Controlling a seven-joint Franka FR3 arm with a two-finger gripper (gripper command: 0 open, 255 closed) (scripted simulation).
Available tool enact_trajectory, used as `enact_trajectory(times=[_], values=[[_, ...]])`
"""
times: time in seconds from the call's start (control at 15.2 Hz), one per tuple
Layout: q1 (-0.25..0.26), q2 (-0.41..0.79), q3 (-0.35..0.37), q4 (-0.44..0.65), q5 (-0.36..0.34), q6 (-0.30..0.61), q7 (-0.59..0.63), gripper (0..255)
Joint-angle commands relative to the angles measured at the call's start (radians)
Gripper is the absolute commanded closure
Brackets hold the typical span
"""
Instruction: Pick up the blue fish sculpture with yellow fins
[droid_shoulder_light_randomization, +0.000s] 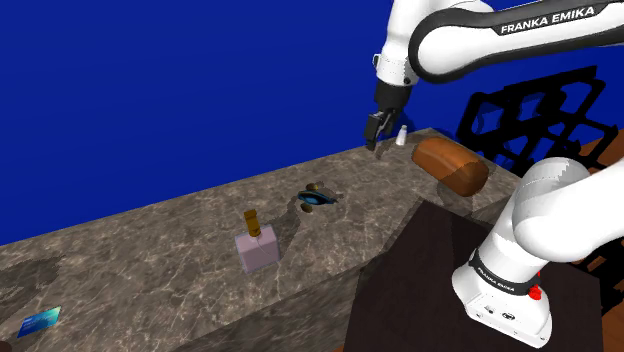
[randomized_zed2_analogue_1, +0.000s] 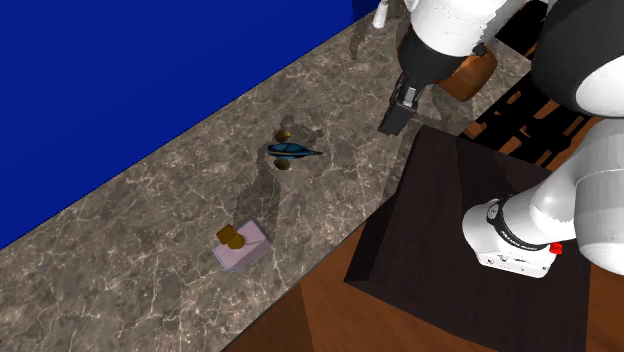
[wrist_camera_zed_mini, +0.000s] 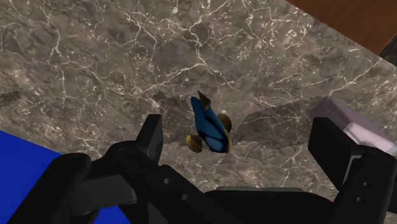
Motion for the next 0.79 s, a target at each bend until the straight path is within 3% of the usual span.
enact_trajectory(times=[0.0,0.46,0.73], values=[[0.0,0.023,0.023,-0.054,-0.019,0.101,0.015,0],[-0.05,0.217,0.113,-0.163,-0.139,0.465,0.103,0],[-0.144,0.381,0.199,-0.172,-0.299,0.668,0.227,0]])
